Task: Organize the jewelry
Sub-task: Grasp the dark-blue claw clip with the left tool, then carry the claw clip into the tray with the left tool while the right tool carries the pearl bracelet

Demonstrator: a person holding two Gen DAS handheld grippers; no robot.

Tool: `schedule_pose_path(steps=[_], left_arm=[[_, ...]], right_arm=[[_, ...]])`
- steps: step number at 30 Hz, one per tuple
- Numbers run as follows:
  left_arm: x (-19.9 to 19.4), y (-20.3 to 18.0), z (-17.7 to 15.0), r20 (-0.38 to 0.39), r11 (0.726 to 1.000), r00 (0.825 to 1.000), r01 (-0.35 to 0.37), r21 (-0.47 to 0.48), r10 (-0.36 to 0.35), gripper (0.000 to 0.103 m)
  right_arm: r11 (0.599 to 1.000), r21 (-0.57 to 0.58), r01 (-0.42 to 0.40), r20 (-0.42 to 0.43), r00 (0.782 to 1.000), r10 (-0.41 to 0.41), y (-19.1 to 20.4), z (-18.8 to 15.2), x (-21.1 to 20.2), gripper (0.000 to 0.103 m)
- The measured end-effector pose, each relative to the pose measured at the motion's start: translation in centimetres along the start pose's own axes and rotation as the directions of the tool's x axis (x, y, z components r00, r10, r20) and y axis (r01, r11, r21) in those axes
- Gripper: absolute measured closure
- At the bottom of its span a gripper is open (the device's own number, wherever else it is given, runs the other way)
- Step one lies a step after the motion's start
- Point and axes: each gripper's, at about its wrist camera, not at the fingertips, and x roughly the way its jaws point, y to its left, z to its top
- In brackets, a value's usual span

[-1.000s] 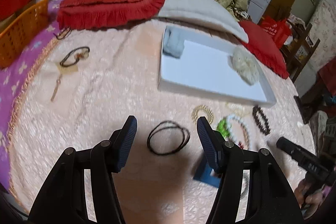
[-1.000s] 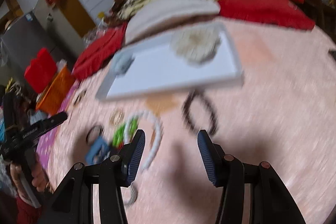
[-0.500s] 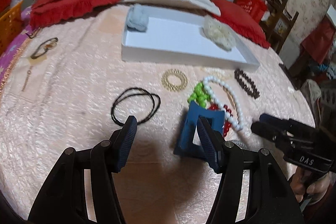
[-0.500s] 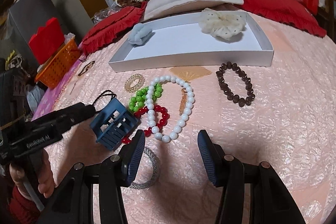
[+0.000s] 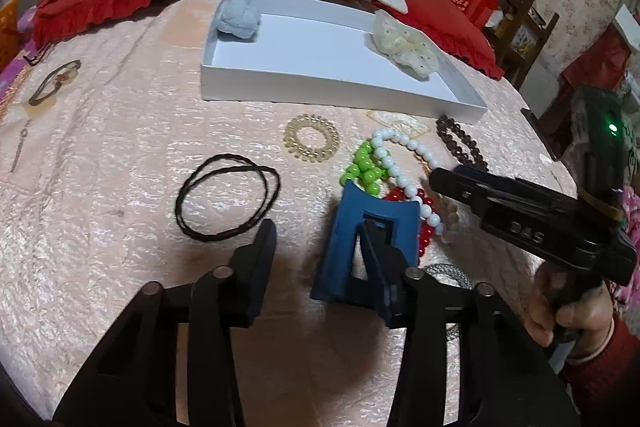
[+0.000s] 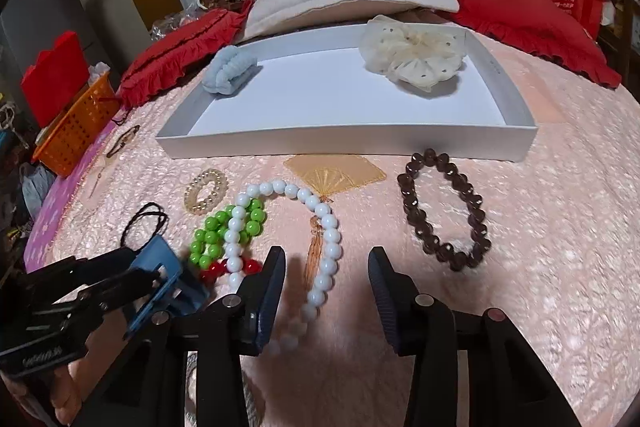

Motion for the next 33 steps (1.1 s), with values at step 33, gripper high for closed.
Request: schedule_pose_path(steps=[33], left_arm=[[-4.7, 0.5, 1.6, 0.105, 0.998, 0.994, 0.029, -0.057, -0.023, 0.089]], right_arm=[[0.994, -0.061, -0.088, 0.171, 0.98, 0.097, 2.7, 5.6, -8.2, 0.094]])
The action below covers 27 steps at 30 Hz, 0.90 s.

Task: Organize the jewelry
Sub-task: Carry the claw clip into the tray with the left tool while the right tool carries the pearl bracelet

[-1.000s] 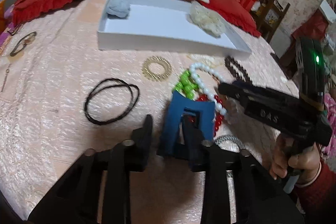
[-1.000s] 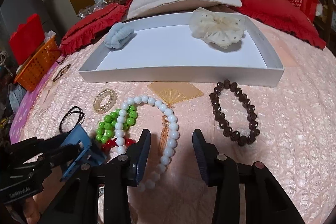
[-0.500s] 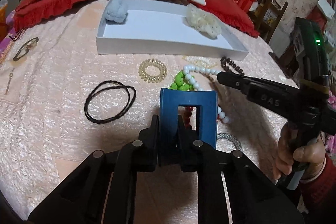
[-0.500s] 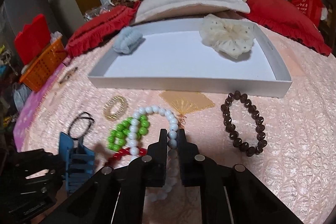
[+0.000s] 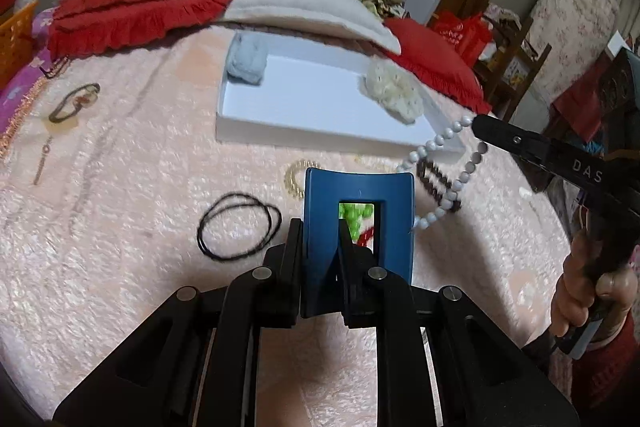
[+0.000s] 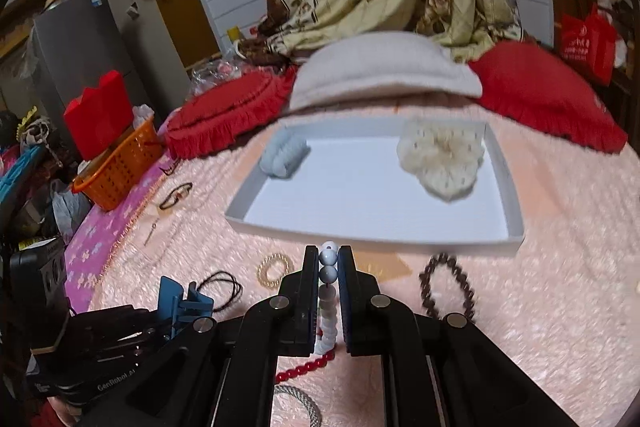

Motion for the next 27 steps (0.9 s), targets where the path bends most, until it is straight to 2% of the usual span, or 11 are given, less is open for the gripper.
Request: schedule_pose_path(steps=[6, 11, 18, 22, 27], left_arm=[[-0.6, -0.1, 3.3, 0.021, 1.0, 1.0, -0.008, -0.004, 0.008, 0.089], [1.5, -0.2, 7.4, 0.006, 0.998, 0.998, -0.067, 0.021, 0.067, 0.089], [7.1, 0.6, 12.4, -0.057, 0.993, 0.992, -0.115, -0.004, 0.115, 0.089], [10.7, 1.4, 14.6, -0.098, 0.992, 0.988, -0.124, -0.025, 0.121, 0.089], [15.4, 2.3, 16.4, -0.142, 0.98, 0.972, -0.193, -0.035, 0.187, 0.089]], right_arm=[[1.0, -0.014, 0.02, 0.034, 0.999, -0.019, -0.6, 3.4, -1.2, 0.094], [0.997, -0.032, 0.067, 0.038, 0.997, -0.065, -1.4, 6.8, -0.2, 0.094], [0.992, -0.033, 0.118, -0.04, 0.992, -0.119, -2.7, 11.2, 6.2, 0.094], [0.986, -0.052, 0.16, -0.055, 0.985, -0.163, -2.6, 13.1, 9.9, 0.094], [0.986, -0.031, 0.165, -0.072, 0.983, -0.167, -3.5, 14.3, 13.5, 0.094]])
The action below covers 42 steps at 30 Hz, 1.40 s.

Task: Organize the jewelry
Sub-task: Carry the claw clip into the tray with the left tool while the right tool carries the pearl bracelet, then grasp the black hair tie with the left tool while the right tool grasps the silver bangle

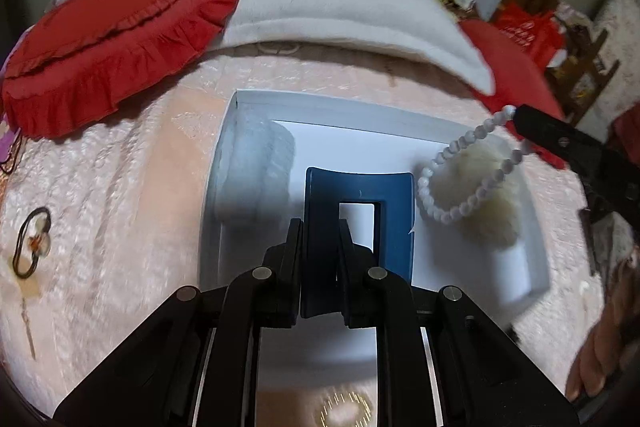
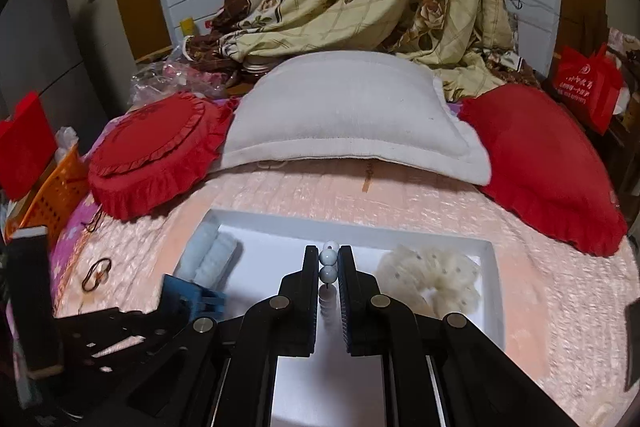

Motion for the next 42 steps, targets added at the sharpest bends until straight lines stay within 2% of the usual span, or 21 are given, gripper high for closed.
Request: schedule_pose_path(steps=[3, 7, 9, 12, 13, 14, 15, 16, 20, 23, 26, 29, 32, 34, 38, 42], left_arm=[[2.1, 0.1, 0.8, -0.019, 0.999, 0.999, -0.035, -0.011, 0.035, 0.089], [3.1, 0.5, 1.4, -0.025, 0.999, 1.0, -0.018, -0.04, 0.017, 0.088], [3.3, 0.7, 1.5, -0.032, 0.998, 0.999, 0.017, -0.056, -0.019, 0.077], [2.6, 0.9, 1.5, -0.02, 0.995, 0.997, 0.07, -0.072, -0.072, 0.068], [2.1, 0.9, 1.4, -0.014, 0.992, 0.995, 0.096, -0.079, -0.097, 0.067], [1.7, 1.0, 1.4, -0.01, 0.99, 0.994, 0.112, -0.085, -0.113, 0.066], [1.0, 1.1, 1.3, -0.002, 0.986, 0.991, 0.135, -0.093, -0.136, 0.066], [0.3, 1.1, 1.1, 0.005, 0.984, 0.989, 0.149, -0.096, -0.15, 0.066], [-3.5, 0.9, 0.4, 0.056, 0.982, 0.984, 0.174, -0.075, -0.17, 0.065], [-7.7, 1.2, -1.6, 0.112, 0.989, 0.985, 0.139, -0.052, -0.133, 0.065], [-10.7, 2.5, -4.3, 0.154, 0.994, 0.984, 0.095, -0.06, -0.085, 0.062], [-12.1, 4.6, -7.5, 0.17, 0.993, 0.983, 0.08, -0.091, -0.063, 0.06], [-12.0, 6.8, -11.1, 0.141, 0.984, 0.986, 0.112, -0.137, -0.092, 0.06], [-11.2, 7.4, -12.6, 0.124, 0.983, 0.989, 0.104, -0.151, -0.085, 0.06], [-9.8, 7.9, -14.8, 0.102, 0.99, 0.994, 0.038, -0.139, -0.024, 0.06], [-8.7, 7.5, -15.8, 0.087, 0.994, 0.996, 0.045, -0.098, -0.036, 0.061]], right_arm=[[1.0, 0.011, 0.01, -0.027, 1.0, -0.01, -0.8, -0.2, 2.2, 0.094], [0.999, 0.051, 0.007, -0.082, 0.997, -0.003, -2.6, -1.0, 4.9, 0.094], [0.997, 0.074, -0.008, -0.108, 0.994, 0.016, -3.4, -1.4, 5.8, 0.094], [0.994, 0.113, -0.003, -0.132, 0.991, 0.018, -4.6, -1.7, 6.4, 0.093], [0.992, 0.124, 0.0, -0.137, 0.99, 0.017, -4.9, -1.8, 6.4, 0.087], [0.99, 0.14, -0.001, -0.134, 0.991, 0.02, -5.3, -1.7, 6.1, 0.081], [0.989, 0.147, -0.007, -0.125, 0.992, 0.025, -5.3, -1.7, 5.7, 0.069], [0.989, 0.15, -0.01, -0.106, 0.994, 0.026, -5.4, -1.7, 4.9, 0.065], [0.992, 0.129, -0.013, -0.07, 0.997, 0.022, -5.2, -2.2, 1.4, 0.065], [0.991, 0.124, -0.045, -0.052, 0.997, 0.052, -5.1, -3.5, -1.5, 0.065], [0.993, 0.087, -0.074, -0.027, 0.997, 0.077, -4.8, -6.6, -5.5, 0.065], [0.997, 0.047, -0.06, -0.011, 0.998, 0.061, -4.5, -10.0, -7.9, 0.064], [0.999, 0.014, -0.037, -0.012, 0.999, 0.038, -4.3, -14.5, -9.2, 0.063], [0.999, 0.024, -0.03, -0.034, 0.999, 0.031, -4.1, -17.7, -9.7, 0.063], [0.989, 0.07, -0.127, -0.094, 0.987, 0.133, -3.1, -22.1, -10.2, 0.063], [0.981, 0.061, -0.184, -0.137, 0.972, 0.191, -0.6, -24.6, -10.2, 0.063]])
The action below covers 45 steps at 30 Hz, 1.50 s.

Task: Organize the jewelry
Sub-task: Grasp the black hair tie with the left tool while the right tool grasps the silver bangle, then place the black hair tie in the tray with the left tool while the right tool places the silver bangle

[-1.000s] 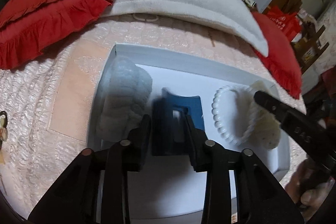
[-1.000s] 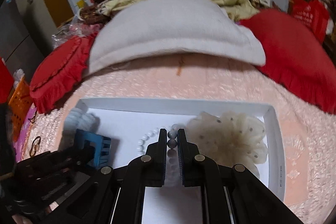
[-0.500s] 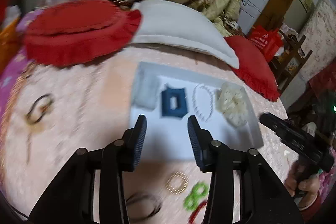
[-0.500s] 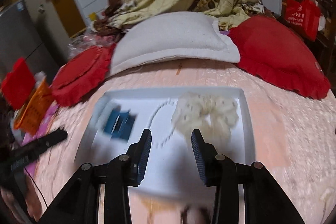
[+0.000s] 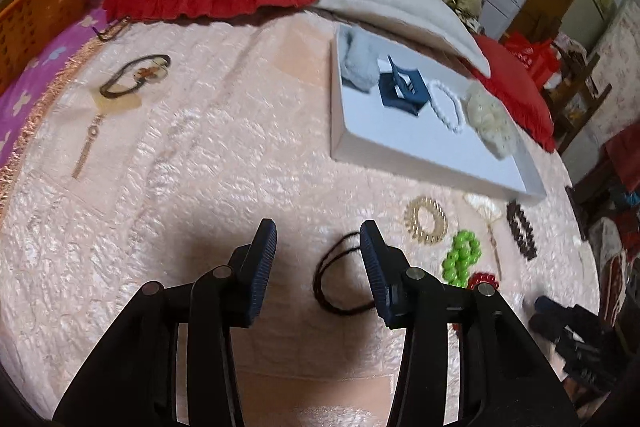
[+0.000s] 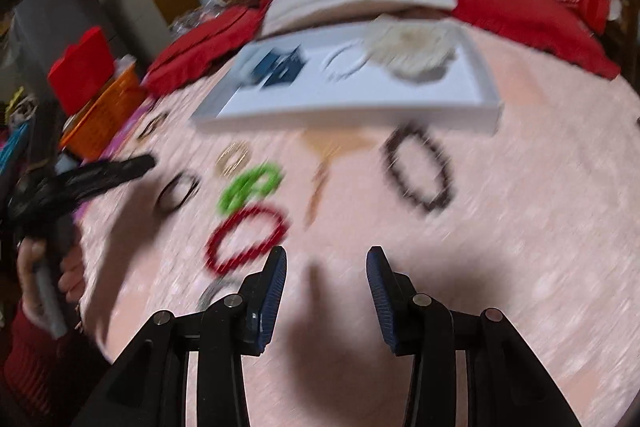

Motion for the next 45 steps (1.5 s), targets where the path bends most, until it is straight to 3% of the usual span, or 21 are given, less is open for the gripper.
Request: schedule_pose_path(steps=[7, 14, 20, 22, 23, 25, 27, 32, 45], left_arm=[[1.4, -0.6, -1.0, -0.045, 0.997, 0.999, -0.002, 0.077, 0.006, 0.061], [1.5, -1.1, -1.5, -0.026, 0.993, 0.999, -0.02, 0.118, 0.023, 0.06], [1.8, -2.7, -2.4, 0.012, 0.97, 0.994, -0.105, 0.22, 0.105, 0.061], [1.8, -3.2, -2.7, 0.016, 0.963, 0.992, -0.127, 0.239, 0.127, 0.079], [1.8, -3.4, -2.7, 0.001, 0.967, 0.995, -0.098, 0.237, 0.1, 0.099], [1.7, -3.4, -2.7, -0.03, 0.975, 0.998, -0.045, 0.216, 0.053, 0.101], [1.2, -3.8, -2.6, -0.024, 0.976, 1.0, -0.012, 0.218, 0.018, 0.101], [-1.5, -4.1, -1.9, 0.047, 0.977, 0.997, 0.047, 0.21, -0.058, 0.101], [-4.2, -2.3, -0.1, 0.105, 0.986, 0.986, 0.113, 0.125, -0.126, 0.101]], right_arm=[[0.993, -0.112, 0.034, -0.004, 0.999, -0.034, 3.5, -1.7, 1.5, 0.063], [0.986, -0.149, 0.073, 0.006, 0.997, -0.073, 4.1, -2.5, 2.1, 0.063], [0.964, -0.224, 0.146, 0.044, 0.989, -0.14, 6.1, -3.7, 2.3, 0.063], [0.96, -0.233, 0.153, 0.053, 0.988, -0.144, 6.6, -4.0, 2.3, 0.071], [0.959, -0.241, 0.151, 0.053, 0.988, -0.142, 6.8, -4.1, 2.3, 0.074], [0.957, -0.254, 0.139, 0.048, 0.99, -0.131, 7.2, -4.2, 2.2, 0.086], [0.956, -0.268, 0.119, 0.034, 0.993, -0.115, 7.4, -4.1, 2.2, 0.094], [0.973, -0.217, 0.075, 0.004, 0.997, -0.076, 6.8, -3.2, 1.7, 0.096], [0.99, -0.116, 0.079, 0.122, 0.99, -0.065, 6.4, 3.4, -1.8, 0.096]])
